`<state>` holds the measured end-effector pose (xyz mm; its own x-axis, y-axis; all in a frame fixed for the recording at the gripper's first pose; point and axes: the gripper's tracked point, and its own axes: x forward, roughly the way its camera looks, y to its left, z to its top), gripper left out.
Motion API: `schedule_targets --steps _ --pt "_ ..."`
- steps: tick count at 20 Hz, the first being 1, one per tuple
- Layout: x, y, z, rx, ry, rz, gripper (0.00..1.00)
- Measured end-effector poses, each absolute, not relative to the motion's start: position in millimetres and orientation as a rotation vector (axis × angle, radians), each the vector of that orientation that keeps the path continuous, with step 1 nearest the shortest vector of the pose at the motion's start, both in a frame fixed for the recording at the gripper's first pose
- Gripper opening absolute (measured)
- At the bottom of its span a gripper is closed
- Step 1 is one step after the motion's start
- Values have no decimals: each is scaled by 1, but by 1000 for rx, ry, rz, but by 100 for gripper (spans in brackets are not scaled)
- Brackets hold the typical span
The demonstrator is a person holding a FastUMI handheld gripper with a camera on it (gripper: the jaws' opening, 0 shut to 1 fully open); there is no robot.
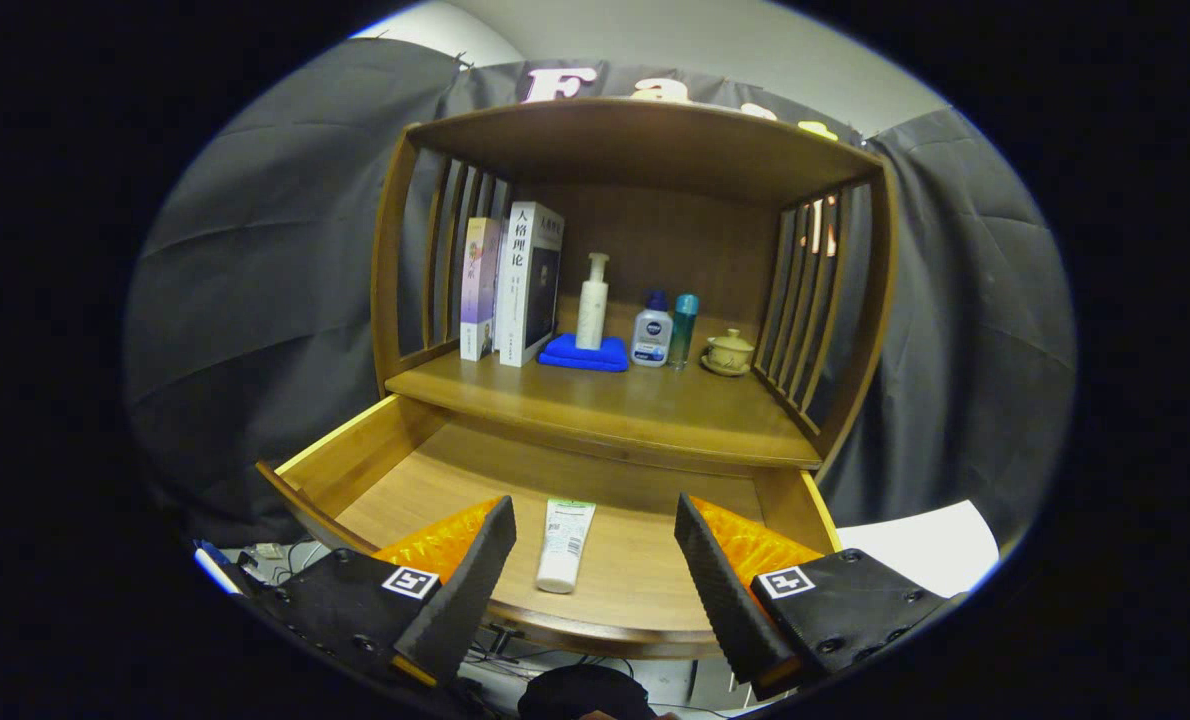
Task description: Pull open the drawer, take out the items inside it, and place them on the countertop above the cabinet.
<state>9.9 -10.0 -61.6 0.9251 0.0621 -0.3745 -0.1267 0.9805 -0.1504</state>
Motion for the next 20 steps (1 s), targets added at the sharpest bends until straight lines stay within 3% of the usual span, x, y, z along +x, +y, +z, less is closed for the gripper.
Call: schedule_targets --steps 11,20 --pt "72 25 -115 -249 713 317 98" --pt "85 14 -170 -260 984 335 99"
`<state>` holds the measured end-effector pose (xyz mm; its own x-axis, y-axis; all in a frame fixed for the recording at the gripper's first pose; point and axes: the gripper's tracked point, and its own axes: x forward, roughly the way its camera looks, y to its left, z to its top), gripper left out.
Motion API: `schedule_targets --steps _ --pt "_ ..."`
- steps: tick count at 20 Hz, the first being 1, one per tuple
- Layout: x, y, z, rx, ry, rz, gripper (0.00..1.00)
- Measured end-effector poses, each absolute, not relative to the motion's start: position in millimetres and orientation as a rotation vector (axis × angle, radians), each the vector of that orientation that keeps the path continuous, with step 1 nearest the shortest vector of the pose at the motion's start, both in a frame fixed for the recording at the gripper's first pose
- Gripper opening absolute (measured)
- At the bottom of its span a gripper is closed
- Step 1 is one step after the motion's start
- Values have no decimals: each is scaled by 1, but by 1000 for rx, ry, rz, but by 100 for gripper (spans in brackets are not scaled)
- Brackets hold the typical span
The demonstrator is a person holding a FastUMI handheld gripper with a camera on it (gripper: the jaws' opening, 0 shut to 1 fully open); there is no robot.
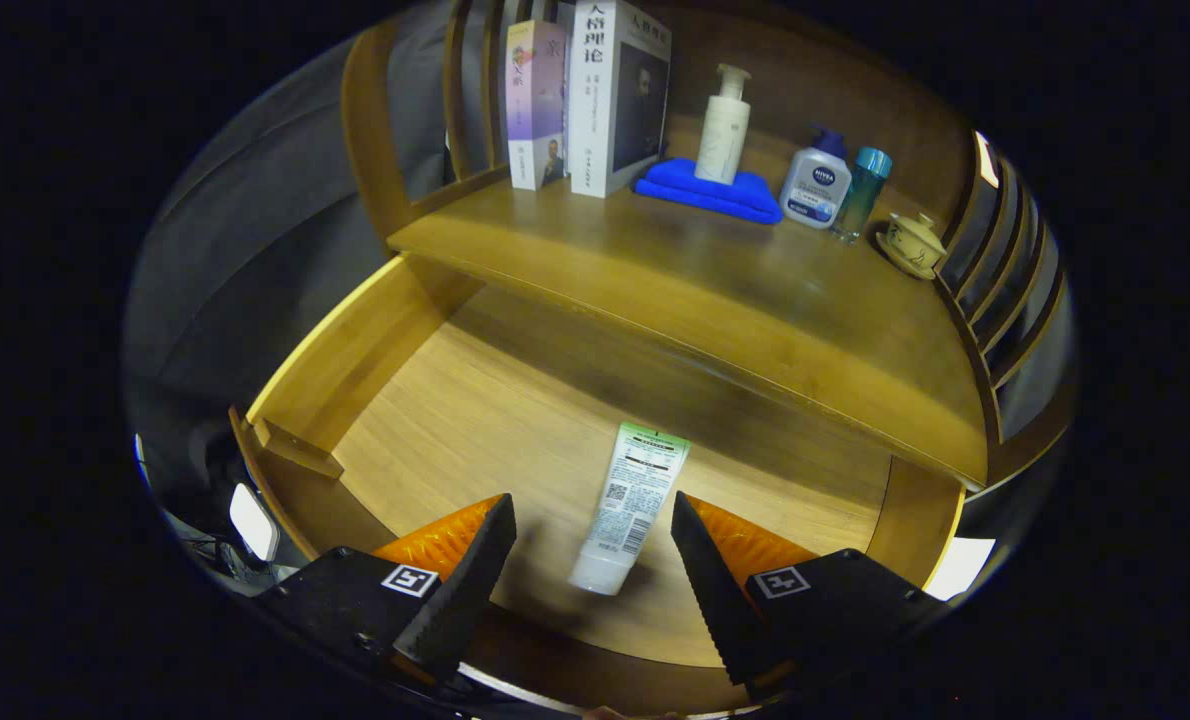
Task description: Pull open the drawer, take out the items inside it, and place them on the countertop above the cabinet.
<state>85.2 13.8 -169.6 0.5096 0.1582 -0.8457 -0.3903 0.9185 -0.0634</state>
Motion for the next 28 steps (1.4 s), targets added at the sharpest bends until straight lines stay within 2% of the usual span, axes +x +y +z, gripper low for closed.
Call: schedule_targets --steps 15,20,22,24,28 --pt "88 1 -233 -248 1271 331 98" --pt "87 -1 -240 -246 1321 320 73" --pt "86 1 -240 -242 1320 337 55" --pt "85 4 -238 -219 1315 349 46" --pt "75 8 -224 -263 1272 421 45"
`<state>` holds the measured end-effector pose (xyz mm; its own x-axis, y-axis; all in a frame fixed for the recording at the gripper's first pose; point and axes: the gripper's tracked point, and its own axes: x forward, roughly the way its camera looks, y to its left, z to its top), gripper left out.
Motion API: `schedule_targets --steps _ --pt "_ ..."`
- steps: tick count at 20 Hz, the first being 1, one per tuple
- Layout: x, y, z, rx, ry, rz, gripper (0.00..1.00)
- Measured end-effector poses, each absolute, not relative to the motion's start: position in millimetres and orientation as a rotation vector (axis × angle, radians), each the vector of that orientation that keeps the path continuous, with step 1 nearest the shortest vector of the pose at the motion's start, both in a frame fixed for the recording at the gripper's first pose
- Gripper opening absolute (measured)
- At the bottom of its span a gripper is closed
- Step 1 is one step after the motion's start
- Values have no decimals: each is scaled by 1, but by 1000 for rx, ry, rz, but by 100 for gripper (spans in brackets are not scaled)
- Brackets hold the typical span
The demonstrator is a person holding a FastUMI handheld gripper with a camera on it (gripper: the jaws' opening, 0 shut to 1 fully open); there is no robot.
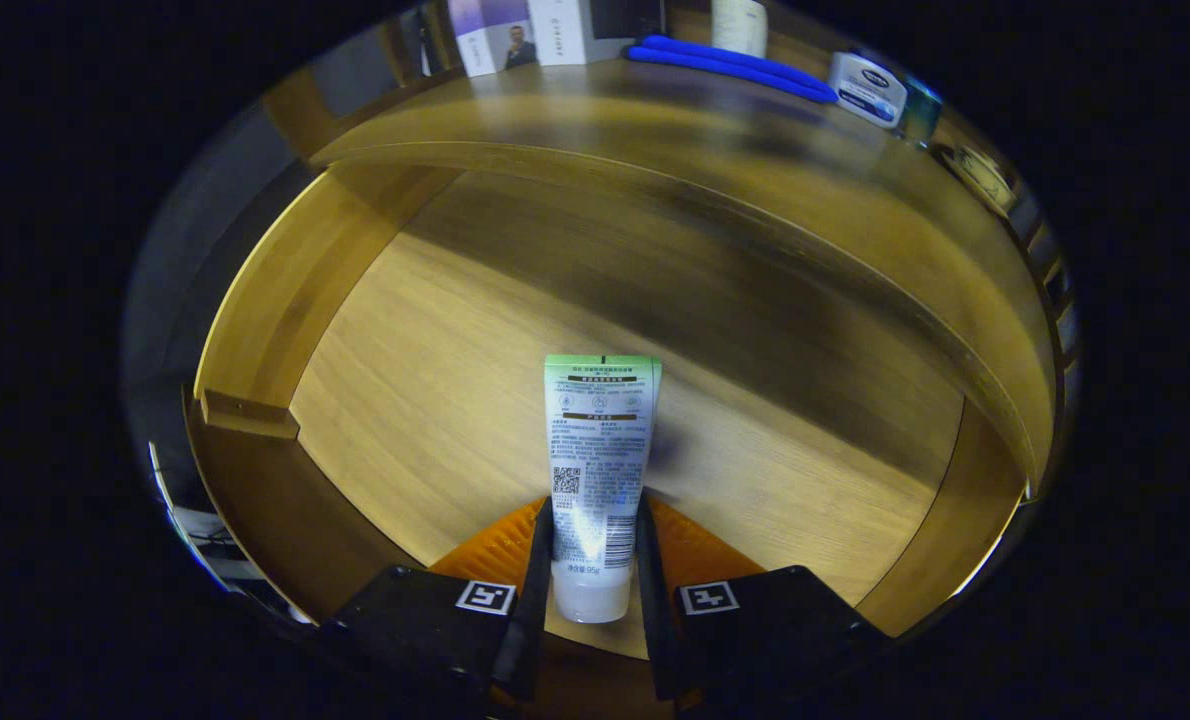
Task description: Pull open the drawer, take out the items inside it, and place them on the countertop above the cabinet.
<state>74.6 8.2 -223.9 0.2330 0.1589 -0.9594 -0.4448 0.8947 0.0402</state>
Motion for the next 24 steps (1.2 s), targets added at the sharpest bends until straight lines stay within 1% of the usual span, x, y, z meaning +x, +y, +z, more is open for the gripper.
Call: schedule_targets --steps 7,13,16,24 --pt "57 18 -171 -160 1158 501 45" --pt "36 19 -129 -91 1071 542 45" --pt "42 17 -106 -70 1010 551 45" --pt "106 -15 -62 56 880 435 45"
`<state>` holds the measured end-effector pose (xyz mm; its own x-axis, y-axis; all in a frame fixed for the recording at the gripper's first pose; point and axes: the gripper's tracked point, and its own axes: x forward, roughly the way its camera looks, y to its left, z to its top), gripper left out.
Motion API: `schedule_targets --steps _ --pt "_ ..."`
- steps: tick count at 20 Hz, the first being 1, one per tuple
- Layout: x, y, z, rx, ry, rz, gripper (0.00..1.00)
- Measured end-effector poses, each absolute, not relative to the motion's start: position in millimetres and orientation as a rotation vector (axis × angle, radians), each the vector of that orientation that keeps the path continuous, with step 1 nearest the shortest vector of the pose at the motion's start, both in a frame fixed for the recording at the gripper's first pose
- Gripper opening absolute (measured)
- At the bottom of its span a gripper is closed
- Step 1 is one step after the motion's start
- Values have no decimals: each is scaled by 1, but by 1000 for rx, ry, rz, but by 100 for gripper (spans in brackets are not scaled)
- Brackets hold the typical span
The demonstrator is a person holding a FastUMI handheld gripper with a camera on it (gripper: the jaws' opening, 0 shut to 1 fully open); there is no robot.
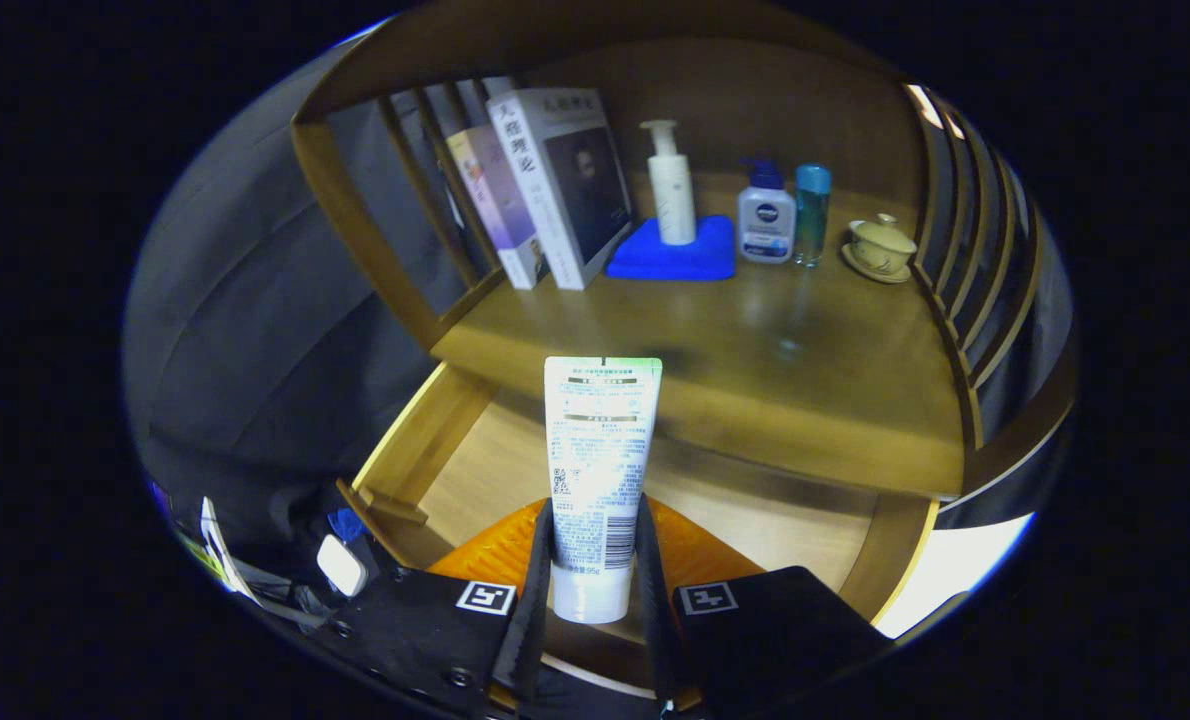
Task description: Pull open the drawer, take out the items inside it, and place them on the countertop above the cabinet.
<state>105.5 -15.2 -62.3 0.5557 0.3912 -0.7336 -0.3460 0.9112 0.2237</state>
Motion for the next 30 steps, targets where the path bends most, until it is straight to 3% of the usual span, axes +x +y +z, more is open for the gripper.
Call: schedule_targets --steps 11,22,28,30 --pt "203 -48 -60 172 849 256 45" --pt "243 -39 -96 258 937 188 45" --pt "253 -31 -97 314 918 188 53" --pt "250 -27 -90 339 894 197 65"
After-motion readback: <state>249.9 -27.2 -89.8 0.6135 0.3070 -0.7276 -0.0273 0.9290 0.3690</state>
